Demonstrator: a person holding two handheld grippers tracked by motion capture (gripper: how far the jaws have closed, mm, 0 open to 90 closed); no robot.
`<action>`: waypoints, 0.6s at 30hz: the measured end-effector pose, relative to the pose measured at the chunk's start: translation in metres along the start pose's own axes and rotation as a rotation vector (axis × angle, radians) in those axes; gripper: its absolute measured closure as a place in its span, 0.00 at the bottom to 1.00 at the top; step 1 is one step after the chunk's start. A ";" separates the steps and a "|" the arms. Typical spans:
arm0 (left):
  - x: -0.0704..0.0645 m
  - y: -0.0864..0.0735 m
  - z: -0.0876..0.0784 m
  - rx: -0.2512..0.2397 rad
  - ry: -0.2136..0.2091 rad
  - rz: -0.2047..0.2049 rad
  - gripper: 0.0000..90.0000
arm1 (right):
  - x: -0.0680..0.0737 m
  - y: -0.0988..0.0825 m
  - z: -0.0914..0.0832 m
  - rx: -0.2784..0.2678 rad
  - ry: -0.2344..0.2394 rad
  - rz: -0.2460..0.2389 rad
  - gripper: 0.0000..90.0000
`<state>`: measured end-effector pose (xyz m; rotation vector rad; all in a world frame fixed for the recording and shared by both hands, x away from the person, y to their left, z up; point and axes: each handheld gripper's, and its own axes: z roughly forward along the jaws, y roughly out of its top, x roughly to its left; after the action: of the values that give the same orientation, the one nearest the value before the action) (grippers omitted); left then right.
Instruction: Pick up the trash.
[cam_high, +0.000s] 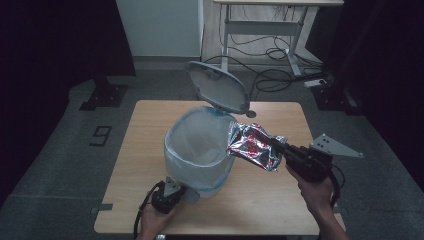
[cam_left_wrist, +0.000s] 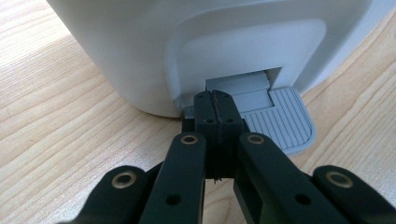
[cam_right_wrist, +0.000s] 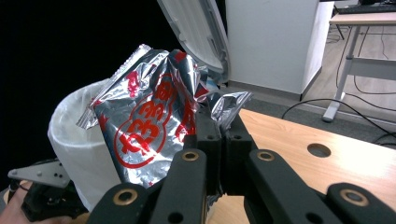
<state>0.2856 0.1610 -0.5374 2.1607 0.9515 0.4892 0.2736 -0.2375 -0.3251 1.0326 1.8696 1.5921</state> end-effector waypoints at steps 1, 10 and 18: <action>0.000 0.000 0.000 0.000 0.000 0.000 1.00 | 0.001 0.001 0.001 0.000 0.002 -0.003 0.98; 0.000 0.000 0.000 0.000 -0.002 0.001 1.00 | 0.008 0.010 0.017 0.003 0.013 -0.015 0.98; 0.000 0.000 0.000 0.000 -0.001 0.002 1.00 | 0.009 0.014 0.025 0.002 0.016 -0.013 0.98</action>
<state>0.2857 0.1612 -0.5375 2.1614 0.9491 0.4893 0.2909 -0.2144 -0.3158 1.0095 1.8850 1.5966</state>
